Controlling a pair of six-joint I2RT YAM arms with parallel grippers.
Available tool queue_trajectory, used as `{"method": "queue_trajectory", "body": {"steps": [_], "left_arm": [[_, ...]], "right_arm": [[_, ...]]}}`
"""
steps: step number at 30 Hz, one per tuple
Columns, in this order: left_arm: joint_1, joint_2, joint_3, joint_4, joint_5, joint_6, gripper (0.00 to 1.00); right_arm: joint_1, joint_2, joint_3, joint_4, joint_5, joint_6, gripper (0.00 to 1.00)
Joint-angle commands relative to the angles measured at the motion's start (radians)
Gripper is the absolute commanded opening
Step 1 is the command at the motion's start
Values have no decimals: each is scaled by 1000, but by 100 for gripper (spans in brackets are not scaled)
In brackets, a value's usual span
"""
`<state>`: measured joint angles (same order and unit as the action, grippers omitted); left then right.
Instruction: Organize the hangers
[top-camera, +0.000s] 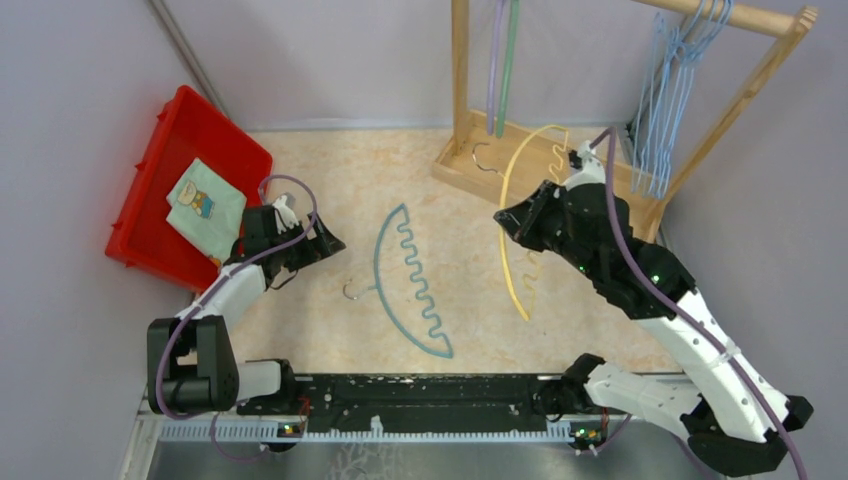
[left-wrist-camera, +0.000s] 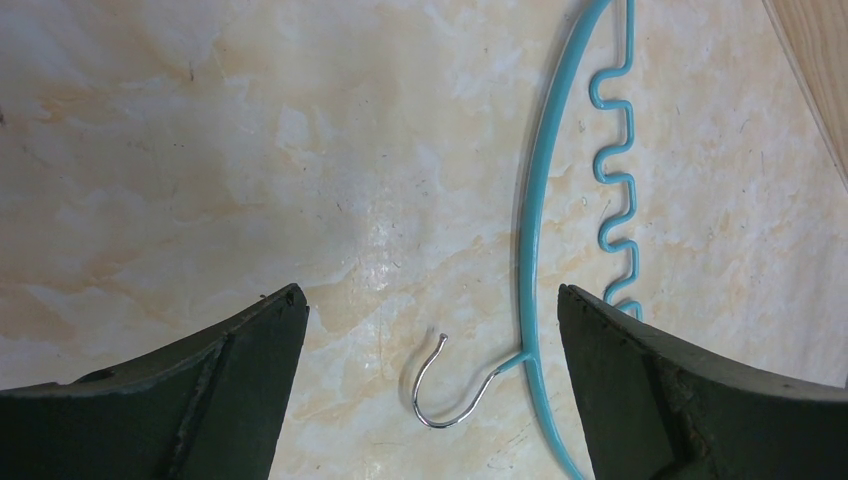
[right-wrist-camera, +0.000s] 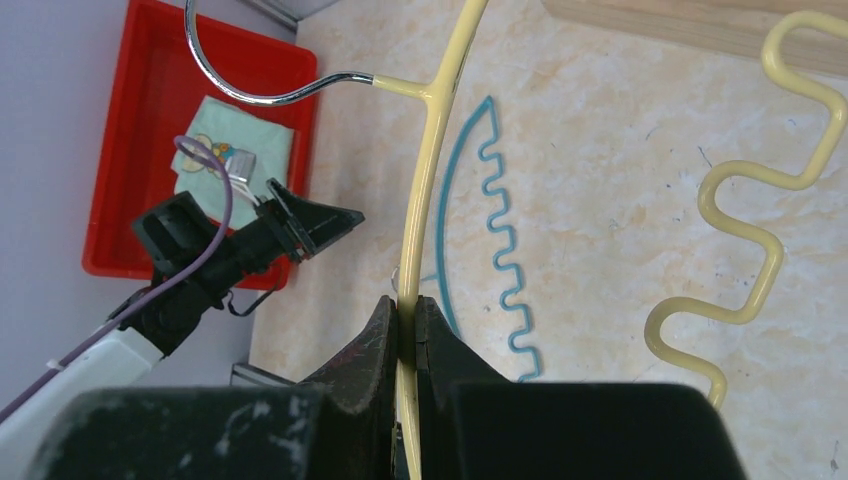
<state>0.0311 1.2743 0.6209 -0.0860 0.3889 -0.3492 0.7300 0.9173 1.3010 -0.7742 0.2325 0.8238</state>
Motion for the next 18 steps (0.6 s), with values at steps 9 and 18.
{"method": "queue_trajectory", "body": {"steps": [9,18], "left_arm": [[6,-3,-10,39,28,-16,100],[5,-20,-15,43,35,-20,100]], "right_arm": [[-7,-63,142,94,70,-5,0],[-73,186,338,400,15,-91,0]]}}
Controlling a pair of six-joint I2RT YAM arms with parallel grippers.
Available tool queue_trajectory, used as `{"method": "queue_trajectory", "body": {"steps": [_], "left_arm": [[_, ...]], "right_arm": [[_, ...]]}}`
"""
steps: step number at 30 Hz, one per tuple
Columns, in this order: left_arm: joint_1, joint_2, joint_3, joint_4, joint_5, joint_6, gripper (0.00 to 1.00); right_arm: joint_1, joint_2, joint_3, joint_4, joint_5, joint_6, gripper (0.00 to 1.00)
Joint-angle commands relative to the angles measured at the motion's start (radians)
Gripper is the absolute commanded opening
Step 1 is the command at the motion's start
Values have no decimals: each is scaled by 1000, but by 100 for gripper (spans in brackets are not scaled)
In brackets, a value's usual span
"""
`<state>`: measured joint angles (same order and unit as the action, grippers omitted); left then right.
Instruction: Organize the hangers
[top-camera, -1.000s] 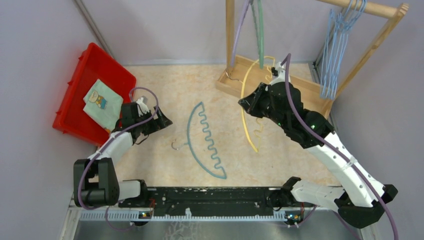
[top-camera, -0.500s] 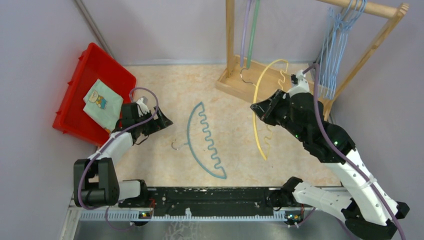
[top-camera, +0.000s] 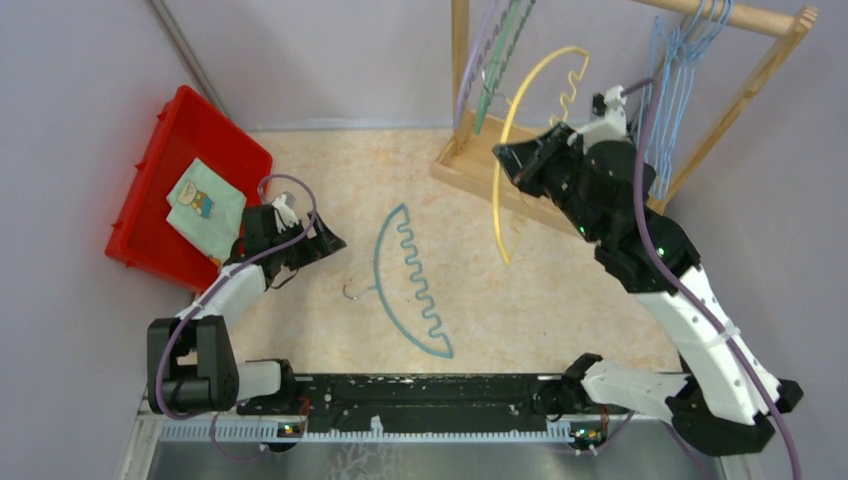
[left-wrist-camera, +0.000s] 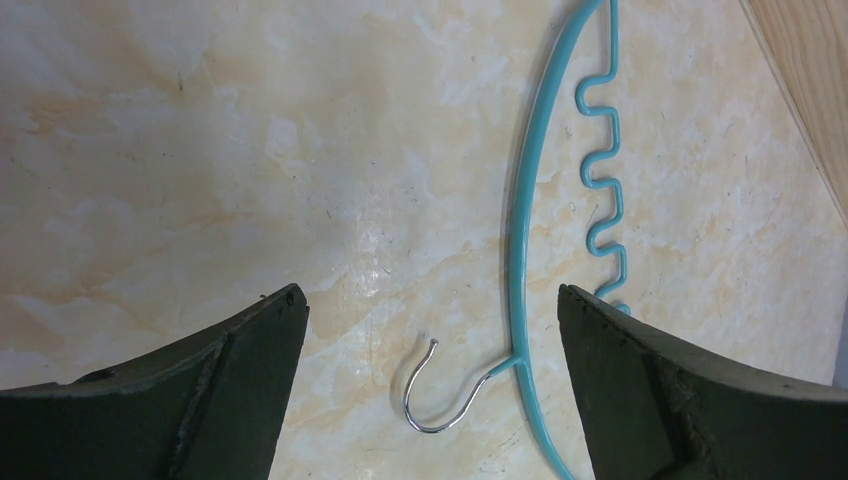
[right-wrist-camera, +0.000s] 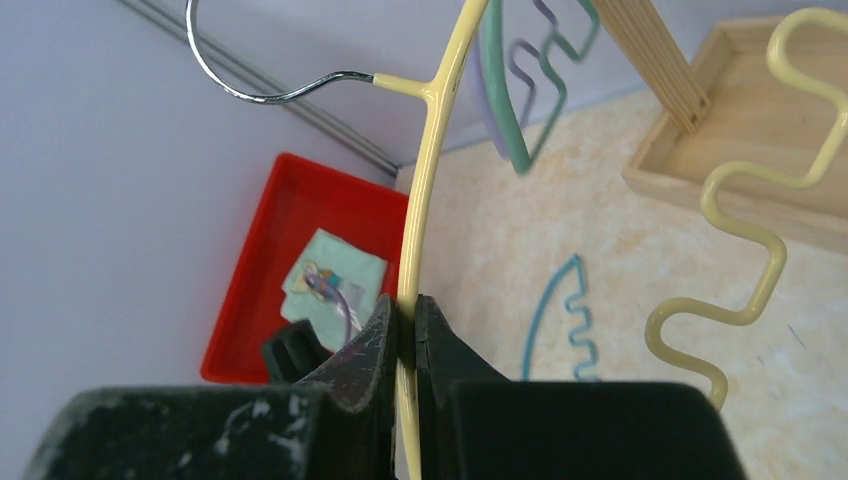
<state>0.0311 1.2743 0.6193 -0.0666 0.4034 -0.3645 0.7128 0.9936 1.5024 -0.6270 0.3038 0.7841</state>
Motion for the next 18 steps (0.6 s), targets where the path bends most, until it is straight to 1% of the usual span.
{"method": "queue_trajectory", "body": {"steps": [1,3,6,10,15,18], "left_arm": [[4,-24,-13,23,18,-4,100],[5,-34,-14,23,17,-4,100],[6,-39,-13,21,18,-1,100],[5,-38,-13,22,18,-1,99],[5,-25,-9,25,21,1,100],[4,-23,-9,24,19,1,99]], "right_arm": [[-74,144,172,266,-81,-51,0],[-111,203,229,302,-120,-48,0],[-172,251,261,374,-170,-27,0],[-272,303,273,460,-263,30,0],[-352,340,255,604,-323,67,0],[-402,369,259,660,-359,99,0]]}}
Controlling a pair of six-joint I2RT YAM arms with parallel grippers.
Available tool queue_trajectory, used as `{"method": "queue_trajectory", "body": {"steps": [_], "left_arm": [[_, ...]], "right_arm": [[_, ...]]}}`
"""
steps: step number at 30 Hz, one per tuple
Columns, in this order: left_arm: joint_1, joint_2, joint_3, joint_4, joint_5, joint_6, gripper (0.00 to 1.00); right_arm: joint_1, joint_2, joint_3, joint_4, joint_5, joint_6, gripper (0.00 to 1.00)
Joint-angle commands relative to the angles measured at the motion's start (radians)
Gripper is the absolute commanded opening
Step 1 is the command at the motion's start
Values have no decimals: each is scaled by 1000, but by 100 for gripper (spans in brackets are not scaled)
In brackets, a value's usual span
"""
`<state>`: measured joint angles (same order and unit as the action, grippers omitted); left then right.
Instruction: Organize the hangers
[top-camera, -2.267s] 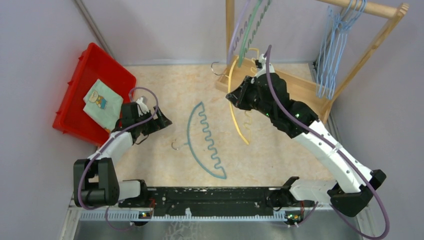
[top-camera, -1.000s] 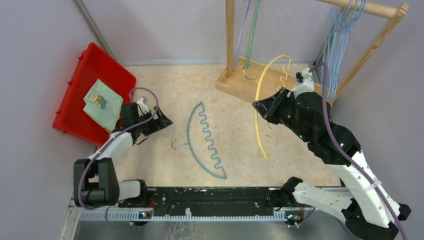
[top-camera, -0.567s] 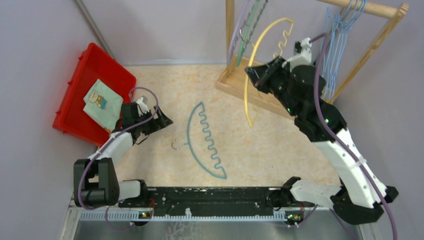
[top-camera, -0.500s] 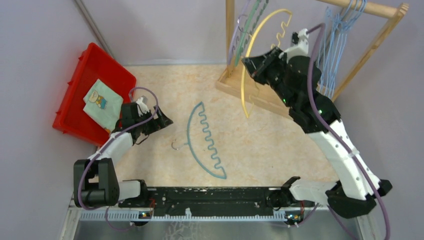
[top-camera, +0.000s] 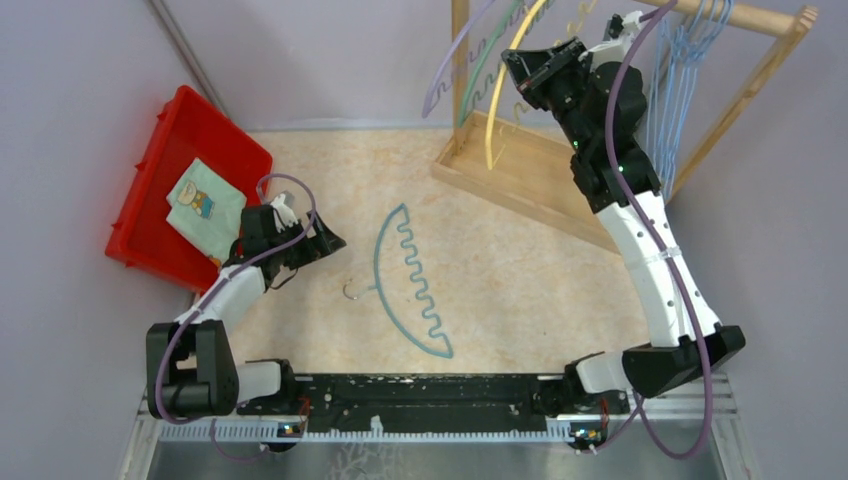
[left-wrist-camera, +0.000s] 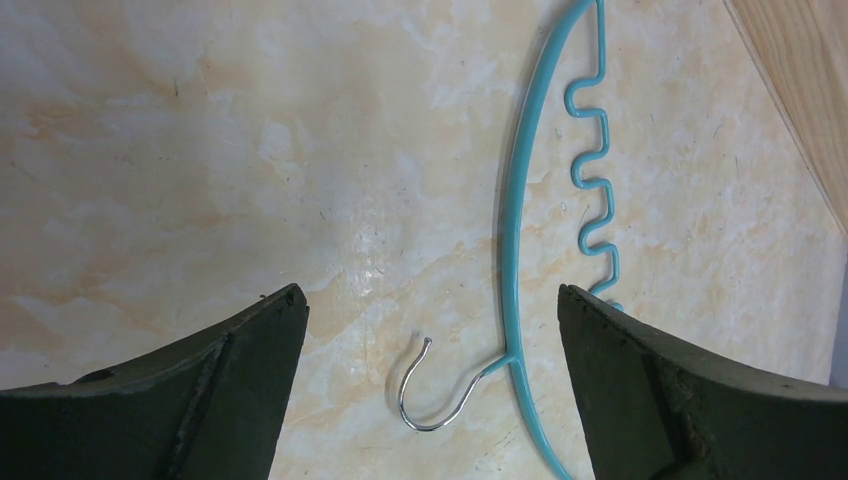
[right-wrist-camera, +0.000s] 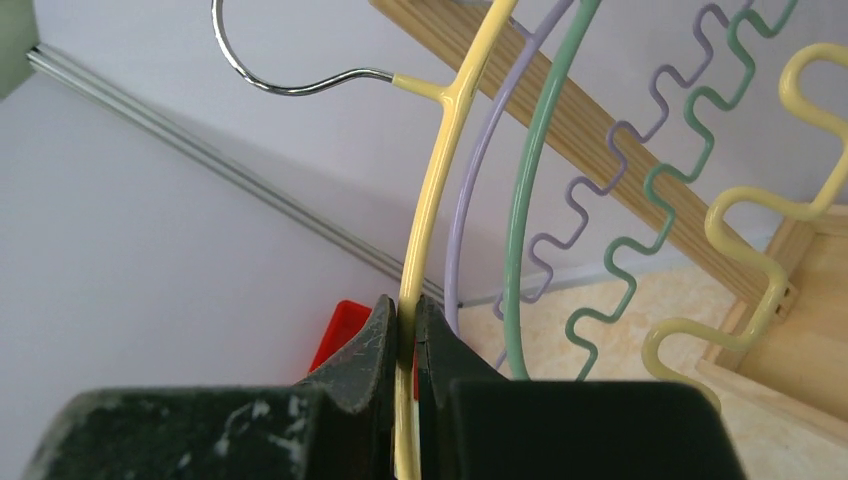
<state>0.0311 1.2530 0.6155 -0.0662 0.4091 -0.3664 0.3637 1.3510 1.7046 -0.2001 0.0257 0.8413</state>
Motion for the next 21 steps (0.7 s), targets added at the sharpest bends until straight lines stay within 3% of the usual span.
{"method": "queue_trajectory", "body": {"steps": [1,13,21], "left_arm": [[6,1,-6,23,13,3,100],[5,16,3,12,-8,17,100],[5,21,7,2,-25,24,100]], "right_arm": [[-67,24,59,248,-96,55,0],[-172,155,50,436,-180,164,0],[-188,206,21,453,-190,178,0]]}}
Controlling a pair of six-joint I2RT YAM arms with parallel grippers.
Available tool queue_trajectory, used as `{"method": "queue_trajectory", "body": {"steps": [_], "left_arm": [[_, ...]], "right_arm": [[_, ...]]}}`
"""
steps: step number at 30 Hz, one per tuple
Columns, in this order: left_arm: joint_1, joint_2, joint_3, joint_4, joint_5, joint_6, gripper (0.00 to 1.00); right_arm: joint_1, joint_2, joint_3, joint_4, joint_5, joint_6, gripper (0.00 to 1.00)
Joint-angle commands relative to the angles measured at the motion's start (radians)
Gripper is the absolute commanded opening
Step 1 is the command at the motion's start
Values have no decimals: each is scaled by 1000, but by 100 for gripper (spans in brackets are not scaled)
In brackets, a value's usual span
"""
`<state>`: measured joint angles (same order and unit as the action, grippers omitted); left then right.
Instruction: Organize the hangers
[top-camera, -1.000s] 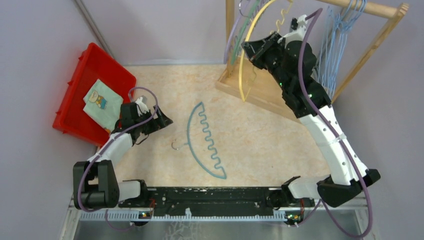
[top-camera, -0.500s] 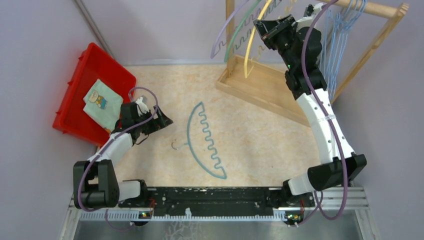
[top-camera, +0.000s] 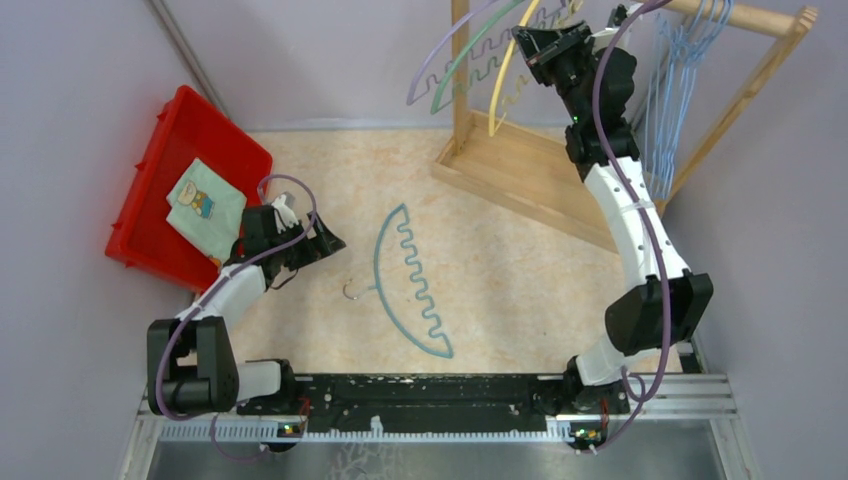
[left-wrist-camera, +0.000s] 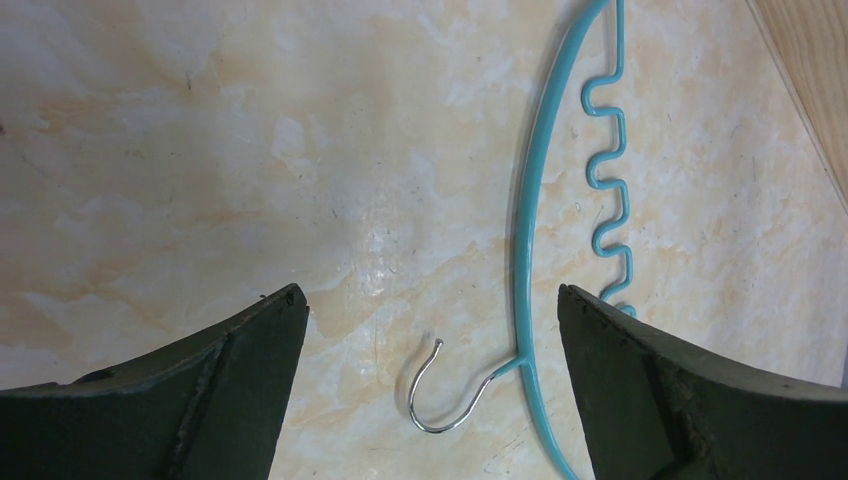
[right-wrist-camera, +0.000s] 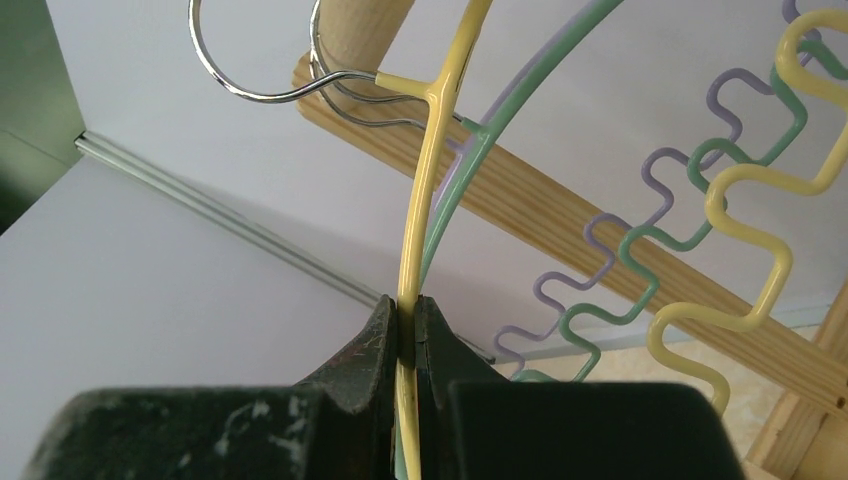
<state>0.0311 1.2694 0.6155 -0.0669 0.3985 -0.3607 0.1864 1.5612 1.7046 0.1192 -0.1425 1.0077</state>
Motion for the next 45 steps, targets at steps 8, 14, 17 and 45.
{"method": "queue_trajectory", "body": {"steps": [8,14,17,45], "left_arm": [[5,22,12,-4,-25,28,100],[7,21,13,-12,-36,33,99],[7,18,13,-13,-43,32,100],[7,-12,9,-30,-60,37,100]], "right_arm": [[-40,26,-54,187,-38,48,0],[-39,82,-8,147,-47,51,0],[-35,169,55,95,-70,44,0],[53,243,139,-131,-61,-21,9]]}}
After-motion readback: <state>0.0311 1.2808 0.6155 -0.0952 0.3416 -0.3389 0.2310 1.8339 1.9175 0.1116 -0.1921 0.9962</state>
